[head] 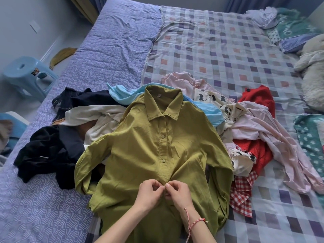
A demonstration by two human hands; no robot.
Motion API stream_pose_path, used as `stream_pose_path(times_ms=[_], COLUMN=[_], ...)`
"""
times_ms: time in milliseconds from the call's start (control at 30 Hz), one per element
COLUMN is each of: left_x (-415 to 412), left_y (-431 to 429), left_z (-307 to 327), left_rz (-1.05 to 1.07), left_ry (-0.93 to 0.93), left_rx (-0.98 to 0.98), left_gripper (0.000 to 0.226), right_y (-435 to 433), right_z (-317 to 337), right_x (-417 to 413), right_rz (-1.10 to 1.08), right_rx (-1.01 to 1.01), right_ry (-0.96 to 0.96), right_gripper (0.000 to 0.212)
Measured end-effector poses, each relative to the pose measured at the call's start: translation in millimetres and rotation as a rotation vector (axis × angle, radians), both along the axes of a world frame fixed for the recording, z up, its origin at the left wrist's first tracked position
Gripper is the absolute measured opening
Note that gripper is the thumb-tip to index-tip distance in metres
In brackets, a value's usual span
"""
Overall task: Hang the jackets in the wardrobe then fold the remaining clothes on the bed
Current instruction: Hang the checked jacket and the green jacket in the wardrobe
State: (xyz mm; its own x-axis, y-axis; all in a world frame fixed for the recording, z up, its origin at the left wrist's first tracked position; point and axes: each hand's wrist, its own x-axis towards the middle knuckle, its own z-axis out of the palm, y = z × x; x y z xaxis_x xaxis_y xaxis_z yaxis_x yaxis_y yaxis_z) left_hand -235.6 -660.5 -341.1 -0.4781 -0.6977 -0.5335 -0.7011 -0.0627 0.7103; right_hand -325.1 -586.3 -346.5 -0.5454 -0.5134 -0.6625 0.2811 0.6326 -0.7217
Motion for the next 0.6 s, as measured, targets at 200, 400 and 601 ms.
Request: stream_pose_path(times_ms=[200, 400, 601], left_x=[-4.5, 0.3, 0.3], left_y=[7.6, 21.2, 20.7], left_z=[0.8, -8.9, -10.1], left_rz=[-0.091, -0.111, -0.042], left_ry=[0.035, 0.020, 0.050], left_rx=[-0.227, -0.361, -0.301], left_gripper=[0.020, 0.007, 0.007], right_y=[-2.9, -12.0, -16.8], right_z=[5.5, 9.1, 10.3], right_x=[6.6, 5.2, 2.0], right_rz=[-0.240, -0.307, -0.314], right_rx=[0.051, 0.138, 0.133], right_ry=[-0.052, -0.165, -0.139], right_gripper=[0.015, 0.014, 0.019])
